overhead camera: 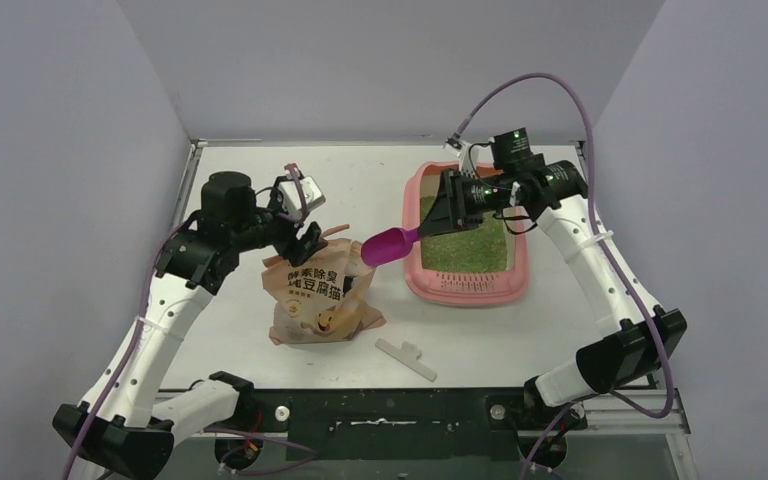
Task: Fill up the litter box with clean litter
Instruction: 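Scoop the cat litter from the cat litter bag.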
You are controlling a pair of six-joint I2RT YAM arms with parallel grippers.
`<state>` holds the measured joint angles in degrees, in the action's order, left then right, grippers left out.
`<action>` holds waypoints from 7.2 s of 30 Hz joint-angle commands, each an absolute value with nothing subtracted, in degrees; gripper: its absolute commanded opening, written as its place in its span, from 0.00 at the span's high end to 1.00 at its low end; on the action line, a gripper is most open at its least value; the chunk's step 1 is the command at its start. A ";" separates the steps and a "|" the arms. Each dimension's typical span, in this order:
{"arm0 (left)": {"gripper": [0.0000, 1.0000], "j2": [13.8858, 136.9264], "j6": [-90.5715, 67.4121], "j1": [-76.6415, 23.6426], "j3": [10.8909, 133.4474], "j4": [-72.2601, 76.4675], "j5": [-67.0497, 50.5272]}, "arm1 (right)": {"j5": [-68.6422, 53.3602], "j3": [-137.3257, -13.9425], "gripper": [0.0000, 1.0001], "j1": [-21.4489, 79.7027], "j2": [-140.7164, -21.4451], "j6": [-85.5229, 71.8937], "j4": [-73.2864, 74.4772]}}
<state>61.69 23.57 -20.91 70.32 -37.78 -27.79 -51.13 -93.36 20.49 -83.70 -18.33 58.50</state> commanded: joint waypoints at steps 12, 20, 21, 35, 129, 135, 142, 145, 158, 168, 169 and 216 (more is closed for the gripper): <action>0.33 62.91 26.83 -16.71 66.71 -43.85 -32.59 | -48.19 -100.70 1.00 28.14 -93.60 -15.10 60.60; 0.67 63.86 29.26 -16.53 66.59 -48.37 -38.98 | -45.55 -105.10 1.00 31.97 -99.07 -14.41 64.26; 0.73 63.67 29.39 -16.52 66.45 -48.60 -39.49 | -45.46 -105.49 1.00 32.25 -99.52 -14.67 64.29; 1.00 58.27 31.60 -16.59 64.36 -52.65 -45.92 | -40.24 -110.87 1.00 39.60 -110.22 -14.90 69.81; 1.00 47.96 19.45 -16.53 55.99 -31.33 -40.17 | -70.52 -58.33 1.00 22.98 -86.08 -69.06 -10.38; 1.00 47.82 19.25 -16.52 55.92 -31.03 -40.17 | -68.98 -59.93 1.00 22.34 -85.64 -58.16 4.33; 1.00 47.81 19.25 -16.57 55.98 -30.89 -40.17 | -65.34 -64.85 1.00 24.79 -88.10 -51.77 12.27; 1.00 47.55 19.37 -16.55 56.23 -31.60 -39.95 | -64.52 -66.50 1.00 21.88 -86.89 -44.70 21.60; 1.00 47.32 19.32 -16.53 55.59 -31.06 -39.84 | -68.76 -54.94 1.00 22.46 -85.50 -70.76 -15.34; 1.00 46.97 19.72 -16.57 55.72 -31.46 -39.52 | -68.37 -45.67 1.00 21.29 -88.00 -93.97 -47.80; 1.00 46.97 19.77 -16.53 55.70 -31.46 -39.39 | -68.11 -46.44 1.00 22.18 -88.18 -92.86 -46.23; 1.00 46.87 18.45 -16.59 55.79 -29.96 -40.26 | -69.84 -46.18 1.00 21.12 -80.66 -75.14 -21.65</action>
